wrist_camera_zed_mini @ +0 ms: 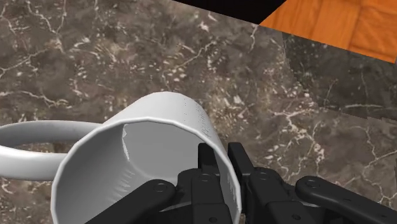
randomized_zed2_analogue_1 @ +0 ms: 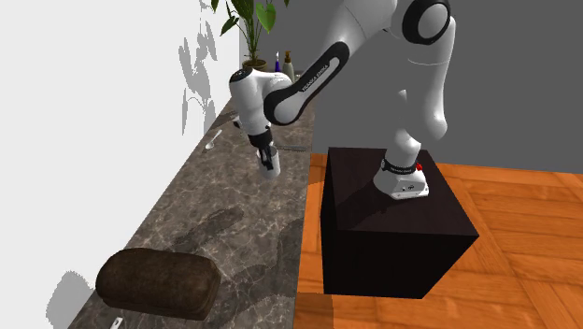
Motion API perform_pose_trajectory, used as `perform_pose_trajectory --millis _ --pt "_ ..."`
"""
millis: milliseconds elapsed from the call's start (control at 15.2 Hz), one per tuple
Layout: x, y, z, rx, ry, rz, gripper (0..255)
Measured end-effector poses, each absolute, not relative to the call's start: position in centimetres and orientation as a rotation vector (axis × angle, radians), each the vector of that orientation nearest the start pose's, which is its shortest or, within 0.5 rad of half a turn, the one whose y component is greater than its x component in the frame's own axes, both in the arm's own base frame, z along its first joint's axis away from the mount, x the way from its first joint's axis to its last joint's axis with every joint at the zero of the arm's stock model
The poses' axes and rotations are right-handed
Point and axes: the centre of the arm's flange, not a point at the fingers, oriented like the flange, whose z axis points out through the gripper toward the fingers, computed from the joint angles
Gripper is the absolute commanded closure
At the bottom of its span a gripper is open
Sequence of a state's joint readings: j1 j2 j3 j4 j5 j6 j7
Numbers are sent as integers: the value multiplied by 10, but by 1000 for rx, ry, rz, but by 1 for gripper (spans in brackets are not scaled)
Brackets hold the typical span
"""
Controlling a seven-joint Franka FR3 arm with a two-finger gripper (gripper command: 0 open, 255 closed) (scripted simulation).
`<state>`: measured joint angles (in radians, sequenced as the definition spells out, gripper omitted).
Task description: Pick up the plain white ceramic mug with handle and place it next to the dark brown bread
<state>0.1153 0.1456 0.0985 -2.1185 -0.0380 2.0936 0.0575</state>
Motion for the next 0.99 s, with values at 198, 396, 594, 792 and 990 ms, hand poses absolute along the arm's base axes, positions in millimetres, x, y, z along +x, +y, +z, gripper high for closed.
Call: perform_pose_trajectory --millis 198,396,594,792,990 --pt "532 113 348 -3158 -282 264 255" --pt "533 113 363 -3158 -282 263 255" --pt "532 113 381 -3158 -282 263 255" --pt "533 114 395 -3158 -282 263 255" --pt "533 114 411 -3158 -282 263 255"
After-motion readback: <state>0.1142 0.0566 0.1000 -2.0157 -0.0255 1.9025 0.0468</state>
